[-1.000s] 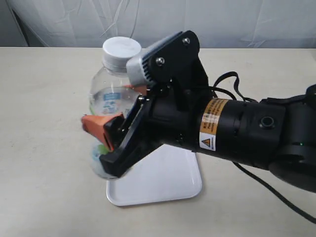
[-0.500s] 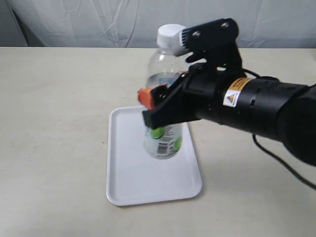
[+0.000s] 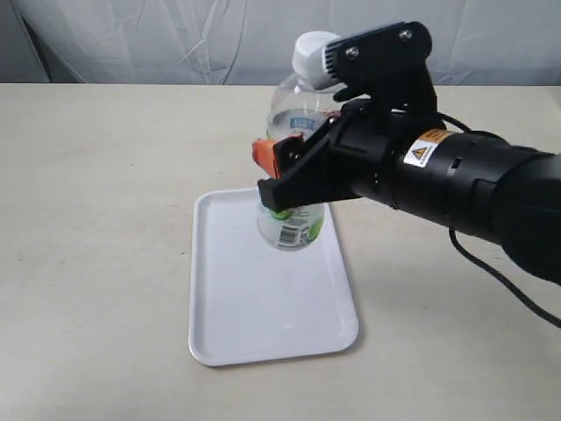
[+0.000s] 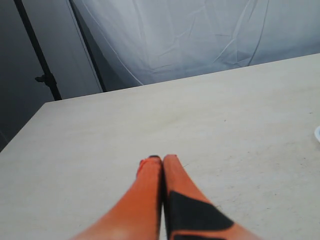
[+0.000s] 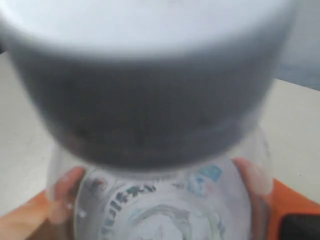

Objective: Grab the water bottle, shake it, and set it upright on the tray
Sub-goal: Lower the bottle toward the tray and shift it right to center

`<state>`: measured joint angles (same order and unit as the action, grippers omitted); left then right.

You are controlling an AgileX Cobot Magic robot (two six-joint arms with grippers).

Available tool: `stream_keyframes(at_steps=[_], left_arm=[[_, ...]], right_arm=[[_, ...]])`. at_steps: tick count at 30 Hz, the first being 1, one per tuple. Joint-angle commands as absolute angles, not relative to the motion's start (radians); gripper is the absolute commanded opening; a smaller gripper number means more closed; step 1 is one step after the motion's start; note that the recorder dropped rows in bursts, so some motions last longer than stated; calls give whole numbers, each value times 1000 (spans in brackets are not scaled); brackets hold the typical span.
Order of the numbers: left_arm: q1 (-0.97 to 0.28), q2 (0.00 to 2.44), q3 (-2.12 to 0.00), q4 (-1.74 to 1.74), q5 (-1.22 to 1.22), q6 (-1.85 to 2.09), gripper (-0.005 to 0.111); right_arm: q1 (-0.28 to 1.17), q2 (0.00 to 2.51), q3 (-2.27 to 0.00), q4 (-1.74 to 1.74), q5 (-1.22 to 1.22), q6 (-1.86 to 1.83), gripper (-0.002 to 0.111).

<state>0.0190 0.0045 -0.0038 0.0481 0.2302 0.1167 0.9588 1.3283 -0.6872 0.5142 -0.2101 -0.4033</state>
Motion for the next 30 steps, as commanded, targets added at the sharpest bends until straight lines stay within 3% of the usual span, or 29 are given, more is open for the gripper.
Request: stream_keyframes(at_steps=[1, 6, 14, 20, 27, 30], left_arm=[[19, 0, 0, 47, 232, 115, 0], [19, 0, 0, 47, 232, 115, 0], [19, 0, 0, 47, 232, 112, 0], [19, 0, 0, 47, 232, 112, 0], [19, 0, 0, 47, 232, 112, 0], [19, 0, 0, 47, 232, 115, 0]], right_arm=[[1081, 1322, -694, 446, -221, -346, -1], [1175, 1322, -694, 443, -234, -487, -1], [966, 1322, -672, 870, -264, -756, -1], [1136, 1319, -674, 696, -240, -658, -1], [1087, 1319, -651, 753, -492, -662, -1], [1127, 1319, -651, 610, -497, -651, -1]])
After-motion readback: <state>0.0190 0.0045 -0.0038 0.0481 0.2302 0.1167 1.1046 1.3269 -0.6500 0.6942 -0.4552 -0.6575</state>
